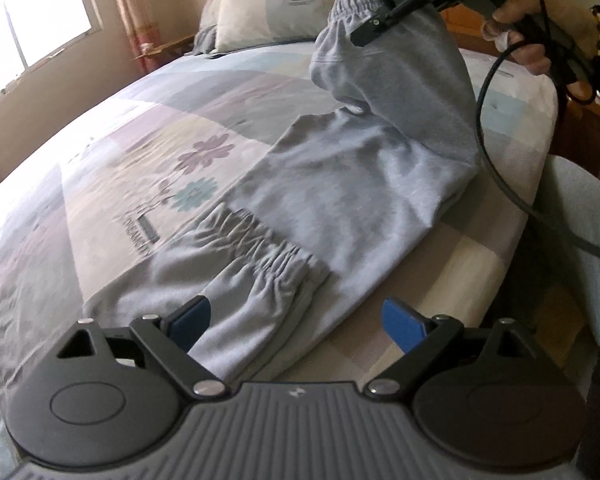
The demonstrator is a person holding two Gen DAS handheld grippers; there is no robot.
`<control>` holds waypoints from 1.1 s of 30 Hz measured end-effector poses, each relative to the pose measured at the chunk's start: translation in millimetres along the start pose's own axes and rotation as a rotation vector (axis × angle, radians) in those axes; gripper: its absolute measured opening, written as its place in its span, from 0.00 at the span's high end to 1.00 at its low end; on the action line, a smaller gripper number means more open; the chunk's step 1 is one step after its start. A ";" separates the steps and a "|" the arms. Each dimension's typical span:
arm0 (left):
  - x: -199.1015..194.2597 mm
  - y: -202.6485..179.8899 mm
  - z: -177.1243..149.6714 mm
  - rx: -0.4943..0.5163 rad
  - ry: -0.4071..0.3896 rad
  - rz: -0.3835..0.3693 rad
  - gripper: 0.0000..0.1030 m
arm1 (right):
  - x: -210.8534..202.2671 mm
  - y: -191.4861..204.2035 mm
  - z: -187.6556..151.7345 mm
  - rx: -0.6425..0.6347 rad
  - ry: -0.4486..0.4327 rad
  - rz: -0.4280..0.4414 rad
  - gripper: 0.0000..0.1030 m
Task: Fold clothes
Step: 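Fold the waistband over onto the folded legs with the right tool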
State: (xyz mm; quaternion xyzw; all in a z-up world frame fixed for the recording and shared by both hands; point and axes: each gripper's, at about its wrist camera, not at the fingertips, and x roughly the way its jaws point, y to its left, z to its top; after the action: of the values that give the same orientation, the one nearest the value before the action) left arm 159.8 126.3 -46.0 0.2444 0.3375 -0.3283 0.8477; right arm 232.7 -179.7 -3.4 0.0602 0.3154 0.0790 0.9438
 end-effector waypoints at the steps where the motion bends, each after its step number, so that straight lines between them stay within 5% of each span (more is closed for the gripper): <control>1: -1.2 2.0 -2.4 -0.007 -0.001 0.002 0.10 | 1.5 6.4 1.8 -0.013 0.002 0.004 0.76; 19: -18.8 35.5 -41.4 -0.119 -0.009 0.049 0.10 | 30.6 128.2 23.4 -0.286 0.028 0.136 0.76; 33: -19.4 47.0 -69.4 -0.167 0.045 0.090 0.10 | 66.8 217.4 5.5 -0.484 0.096 0.220 0.76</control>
State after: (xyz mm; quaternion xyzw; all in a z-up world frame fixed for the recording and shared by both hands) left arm 154.3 209.3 -68.0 0.1953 0.3711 -0.2551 0.8712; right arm 264.5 45.5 -2.7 -0.1369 0.3233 0.2570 0.9004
